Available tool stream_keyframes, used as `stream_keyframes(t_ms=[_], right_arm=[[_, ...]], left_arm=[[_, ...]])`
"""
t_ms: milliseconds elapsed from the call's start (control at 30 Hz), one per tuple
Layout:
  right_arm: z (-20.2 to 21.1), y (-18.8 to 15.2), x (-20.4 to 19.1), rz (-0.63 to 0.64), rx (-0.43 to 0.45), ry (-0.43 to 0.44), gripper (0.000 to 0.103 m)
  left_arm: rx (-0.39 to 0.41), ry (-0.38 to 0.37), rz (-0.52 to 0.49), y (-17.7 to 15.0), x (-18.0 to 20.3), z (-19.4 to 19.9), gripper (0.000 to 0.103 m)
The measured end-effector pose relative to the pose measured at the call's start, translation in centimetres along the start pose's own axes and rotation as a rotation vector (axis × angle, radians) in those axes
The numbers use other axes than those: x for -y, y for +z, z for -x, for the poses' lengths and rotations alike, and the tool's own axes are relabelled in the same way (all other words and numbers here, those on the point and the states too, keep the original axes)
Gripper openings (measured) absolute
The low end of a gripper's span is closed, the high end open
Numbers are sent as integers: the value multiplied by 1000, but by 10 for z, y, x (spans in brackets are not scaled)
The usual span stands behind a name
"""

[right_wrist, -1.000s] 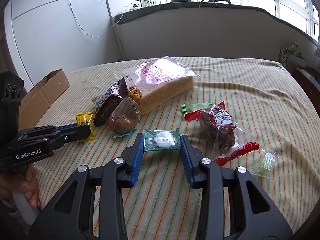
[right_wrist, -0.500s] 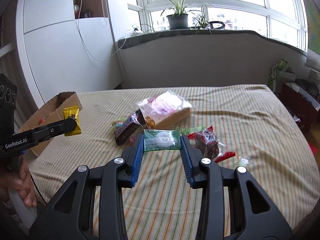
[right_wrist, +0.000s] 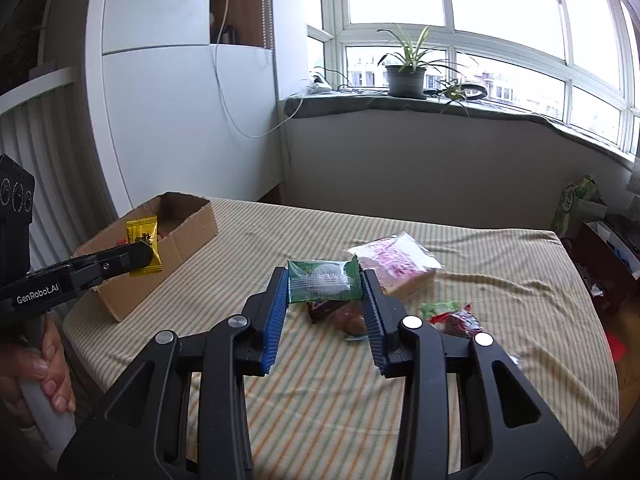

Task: Organize snacks
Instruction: 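Carry the yellow candy and green sweet into the box and release both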

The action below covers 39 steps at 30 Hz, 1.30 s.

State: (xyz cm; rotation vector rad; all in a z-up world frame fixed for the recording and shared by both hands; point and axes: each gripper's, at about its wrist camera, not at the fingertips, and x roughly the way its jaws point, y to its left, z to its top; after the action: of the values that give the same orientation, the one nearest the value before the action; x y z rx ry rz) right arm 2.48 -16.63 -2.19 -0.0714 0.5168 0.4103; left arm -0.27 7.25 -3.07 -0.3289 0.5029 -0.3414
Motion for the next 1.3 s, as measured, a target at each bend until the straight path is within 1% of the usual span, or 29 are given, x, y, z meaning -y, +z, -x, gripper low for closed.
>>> stream_keyframes(t_ms=[200,400,533,667,833,900,967,1033,1067,1133,1200,1300], right_arm=[[-31,15,-70,107,-29,95,38],[-66,26,-152,211,-52,248,38],[-84,28,-201,273,-62,340,38],[-93,32,-227,306,-64,380,38],[-106,46,-238,313,-53,384,38],[-114,51,-241,319,-53,387,38],[-125,52,-245,329,-76,395,39],[-137,50,-249,328,-97,388,41],[-140,48,-250,325,-102,380,42],[-142,41,-249,334,-108,369,42],[-142,33,-246,331,-121,360,47],[-142,25,-240,315,-138,356,48]], left_arm=[[55,91,78,1,-55,28,10],[94,221,164,-2,-113,61,10],[105,276,209,-8,-136,73,10],[104,289,225,-10,-146,74,10],[91,284,235,-10,-158,68,10],[73,285,235,-10,-162,62,11],[49,302,226,-12,-163,59,18],[49,336,239,-13,-167,59,52],[60,343,246,-13,-168,61,56],[66,342,254,-13,-170,65,57],[73,354,256,-12,-170,69,58],[86,365,273,-12,-172,75,58]])
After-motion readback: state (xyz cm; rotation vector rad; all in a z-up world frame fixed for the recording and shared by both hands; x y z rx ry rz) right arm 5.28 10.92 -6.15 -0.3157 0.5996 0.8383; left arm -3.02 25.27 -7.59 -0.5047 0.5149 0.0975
